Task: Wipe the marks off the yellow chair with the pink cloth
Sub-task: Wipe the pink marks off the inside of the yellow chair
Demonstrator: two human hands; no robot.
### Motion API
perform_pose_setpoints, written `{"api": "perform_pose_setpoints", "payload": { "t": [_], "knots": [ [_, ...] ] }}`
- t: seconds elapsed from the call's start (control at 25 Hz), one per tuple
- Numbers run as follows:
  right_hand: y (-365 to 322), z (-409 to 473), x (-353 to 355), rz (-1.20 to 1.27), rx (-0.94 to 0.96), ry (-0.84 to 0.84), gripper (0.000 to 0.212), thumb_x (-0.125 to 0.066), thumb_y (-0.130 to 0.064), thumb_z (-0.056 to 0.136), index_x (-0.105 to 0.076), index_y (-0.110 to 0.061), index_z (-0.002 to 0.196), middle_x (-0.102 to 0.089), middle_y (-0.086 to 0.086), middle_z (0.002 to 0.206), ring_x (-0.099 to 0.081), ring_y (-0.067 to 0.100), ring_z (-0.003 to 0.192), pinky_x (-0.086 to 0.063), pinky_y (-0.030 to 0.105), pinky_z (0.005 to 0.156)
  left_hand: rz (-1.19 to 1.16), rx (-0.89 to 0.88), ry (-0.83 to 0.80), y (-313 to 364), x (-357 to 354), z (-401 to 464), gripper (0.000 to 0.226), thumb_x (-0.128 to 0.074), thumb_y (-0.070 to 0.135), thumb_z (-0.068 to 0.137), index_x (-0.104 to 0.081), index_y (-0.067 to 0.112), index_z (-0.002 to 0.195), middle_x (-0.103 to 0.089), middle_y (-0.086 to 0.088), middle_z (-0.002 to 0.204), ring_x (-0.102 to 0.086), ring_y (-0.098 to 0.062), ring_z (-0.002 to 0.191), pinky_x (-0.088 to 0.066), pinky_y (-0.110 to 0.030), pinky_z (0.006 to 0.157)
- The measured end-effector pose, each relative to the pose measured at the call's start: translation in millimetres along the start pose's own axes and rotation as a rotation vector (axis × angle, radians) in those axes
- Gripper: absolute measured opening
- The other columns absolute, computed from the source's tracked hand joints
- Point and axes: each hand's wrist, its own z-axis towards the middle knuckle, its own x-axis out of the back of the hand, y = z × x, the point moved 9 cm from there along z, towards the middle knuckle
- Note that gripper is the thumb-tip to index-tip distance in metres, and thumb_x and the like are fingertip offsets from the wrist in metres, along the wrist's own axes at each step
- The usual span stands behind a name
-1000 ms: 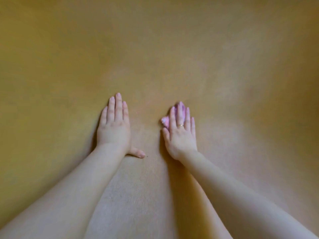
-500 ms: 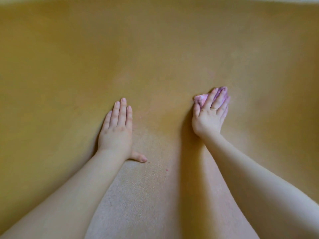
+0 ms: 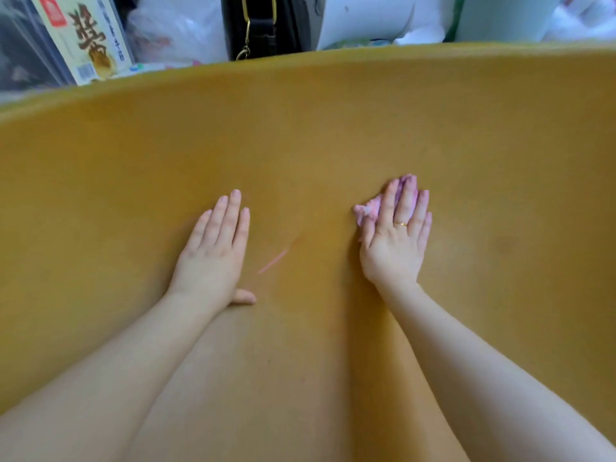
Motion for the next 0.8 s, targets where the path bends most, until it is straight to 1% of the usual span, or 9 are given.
{"api": "perform_pose_setpoints", "payload": {
  "t": [0.12, 0.2, 0.36, 0.48, 0.56, 0.64, 0.68, 0.72, 0.8],
  "knots": [
    [22.4, 35.4, 15.0, 0.036, -0.146, 0.068, 0.060, -0.023, -0.036, 0.094, -0.010, -0.012, 0.147, -0.007, 0.012, 0.156, -0.004, 0.034, 0.142, -0.006, 0.044, 0.114, 0.063, -0.019, 0.004, 1.1, -1.7, 20.8, 0.147, -0.064, 0.075, 0.054, 0.032, 0.002, 0.138, 0.038, -0.019, 0.146, 0.024, -0.030, 0.141, 0.011, -0.037, 0.115],
    [8.4, 35.3, 13.2, 0.060, -0.185, 0.139, 0.062, -0.028, -0.035, 0.091, -0.015, -0.008, 0.146, -0.013, 0.016, 0.154, -0.009, 0.038, 0.141, -0.007, 0.045, 0.113, 0.015, -0.024, -0.001, 3.3, -6.5, 23.4, 0.146, -0.066, 0.073, 0.053, 0.037, 0.004, 0.131, 0.048, -0.014, 0.135, 0.026, -0.029, 0.141, 0.011, -0.036, 0.115],
    [-84.9, -5.2, -10.8, 0.041, 0.271, 0.082, 0.058, -0.035, -0.034, 0.090, -0.027, -0.011, 0.143, -0.023, 0.008, 0.153, -0.015, 0.030, 0.139, -0.003, 0.040, 0.113, -0.076, -0.049, 0.052, 6.5, -1.7, 21.5, 0.142, -0.070, 0.068, 0.055, 0.039, 0.007, 0.124, 0.051, -0.012, 0.125, 0.026, -0.028, 0.141, 0.011, -0.035, 0.115],
    [-85.6, 6.9, -5.4, 0.007, 0.491, 0.069, 0.058, -0.039, -0.035, 0.088, -0.030, -0.016, 0.141, -0.028, 0.005, 0.151, -0.015, 0.026, 0.138, -0.003, 0.038, 0.112, -0.146, -0.064, 0.115, 6.8, 5.4, 16.7, 0.144, -0.074, 0.067, 0.049, 0.033, 0.010, 0.127, 0.044, -0.010, 0.132, 0.022, -0.024, 0.142, 0.010, -0.032, 0.113],
    [-46.9, 52.3, 23.2, -0.005, 0.321, 0.180, 0.061, -0.042, -0.032, 0.083, -0.032, -0.016, 0.141, -0.032, 0.009, 0.149, -0.018, 0.031, 0.137, -0.006, 0.042, 0.112, -0.165, -0.081, 0.123, 3.5, 7.5, 14.6, 0.149, -0.075, 0.069, 0.041, 0.029, 0.011, 0.130, 0.038, -0.010, 0.139, 0.018, -0.020, 0.142, 0.008, -0.030, 0.113],
    [-2.5, 98.5, 57.2, 0.002, 0.046, 0.282, 0.062, -0.039, -0.031, 0.086, -0.027, -0.013, 0.144, -0.026, 0.014, 0.151, -0.019, 0.036, 0.139, -0.009, 0.045, 0.112, -0.091, -0.084, 0.108, 5.1, 8.7, 18.1, 0.162, -0.078, 0.070, 0.016, -0.002, 0.004, 0.144, 0.008, -0.013, 0.155, -0.008, -0.025, 0.143, -0.007, -0.032, 0.113],
    [7.7, 112.0, 68.1, 0.013, -0.049, 0.313, 0.060, -0.037, -0.030, 0.089, -0.024, -0.012, 0.145, -0.023, 0.015, 0.152, -0.017, 0.036, 0.139, -0.009, 0.046, 0.112, -0.095, -0.079, 0.141, 3.2, 7.4, 20.0, 0.165, -0.076, 0.069, 0.004, -0.022, -0.001, 0.143, -0.010, -0.016, 0.154, -0.019, -0.028, 0.138, -0.014, -0.036, 0.109],
    [7.9, 118.1, 72.2, 0.027, -0.112, 0.331, 0.059, -0.035, -0.030, 0.091, -0.022, -0.010, 0.145, -0.021, 0.015, 0.152, -0.016, 0.036, 0.140, -0.010, 0.046, 0.112, -0.106, -0.065, 0.184, -0.4, 2.7, 22.3, 0.166, -0.074, 0.069, -0.003, -0.029, -0.004, 0.139, -0.018, -0.016, 0.151, -0.021, -0.028, 0.136, -0.015, -0.038, 0.108],
    [-20.4, 114.3, 65.1, 0.067, -0.125, 0.335, 0.059, -0.036, -0.029, 0.091, -0.023, -0.008, 0.144, -0.022, 0.016, 0.152, -0.017, 0.036, 0.140, -0.010, 0.046, 0.112, -0.107, -0.049, 0.133, -3.6, -3.2, 22.2, 0.168, -0.075, 0.069, -0.001, -0.021, 0.001, 0.143, -0.010, -0.015, 0.153, -0.010, -0.026, 0.142, -0.006, -0.034, 0.112]
  ]
}}
